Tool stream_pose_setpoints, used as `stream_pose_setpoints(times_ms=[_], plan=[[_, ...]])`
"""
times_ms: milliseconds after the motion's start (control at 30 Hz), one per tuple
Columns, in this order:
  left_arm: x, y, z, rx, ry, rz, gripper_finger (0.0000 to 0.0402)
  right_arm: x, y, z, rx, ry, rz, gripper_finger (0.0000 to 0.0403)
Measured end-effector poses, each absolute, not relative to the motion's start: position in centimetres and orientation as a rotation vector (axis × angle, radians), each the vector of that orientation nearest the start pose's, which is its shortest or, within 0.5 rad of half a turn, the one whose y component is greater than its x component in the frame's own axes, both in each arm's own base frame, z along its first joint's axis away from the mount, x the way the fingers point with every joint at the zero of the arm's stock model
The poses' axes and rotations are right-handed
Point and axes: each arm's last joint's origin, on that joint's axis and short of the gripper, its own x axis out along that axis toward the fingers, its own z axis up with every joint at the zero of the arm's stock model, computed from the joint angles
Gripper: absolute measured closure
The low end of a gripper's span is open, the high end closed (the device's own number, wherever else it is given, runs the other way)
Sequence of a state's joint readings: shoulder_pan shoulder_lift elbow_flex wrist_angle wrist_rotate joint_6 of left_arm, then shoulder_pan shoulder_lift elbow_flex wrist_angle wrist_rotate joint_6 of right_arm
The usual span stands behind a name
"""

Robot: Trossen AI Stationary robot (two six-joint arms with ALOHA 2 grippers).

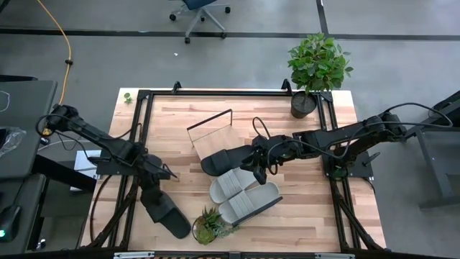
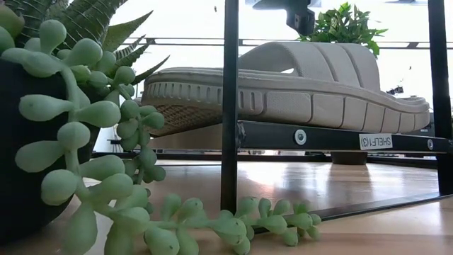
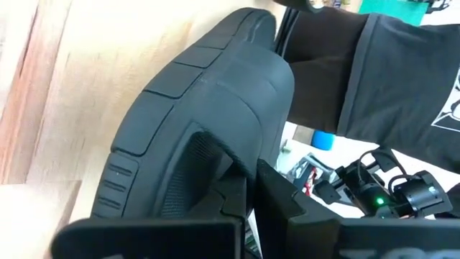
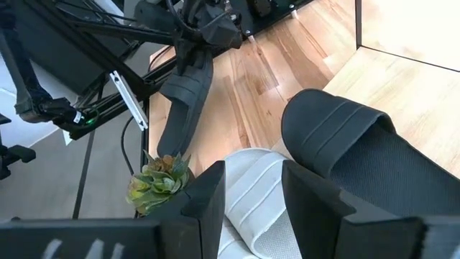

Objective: Pick and place slides into the shelf
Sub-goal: Put the black slipper on the shelf

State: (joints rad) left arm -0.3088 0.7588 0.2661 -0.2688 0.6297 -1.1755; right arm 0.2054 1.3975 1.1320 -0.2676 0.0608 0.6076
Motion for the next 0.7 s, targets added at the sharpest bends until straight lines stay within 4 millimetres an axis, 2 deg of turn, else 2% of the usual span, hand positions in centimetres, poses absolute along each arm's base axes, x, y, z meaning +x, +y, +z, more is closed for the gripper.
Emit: stream_pose_setpoints(times_ms=[400, 700], plan=[[11.1, -5.1, 18.0, -1.141, 1.085, -0.310, 0.0401, 30.4, 6.1, 30.8, 0.542, 0.548, -0.042, 0.0273], [10.0, -4.4, 20.1, -1.138, 0.907, -0.280, 0.0401, 30.4, 6.0, 30.8, 0.561, 0.540, -0.069, 0.0273]])
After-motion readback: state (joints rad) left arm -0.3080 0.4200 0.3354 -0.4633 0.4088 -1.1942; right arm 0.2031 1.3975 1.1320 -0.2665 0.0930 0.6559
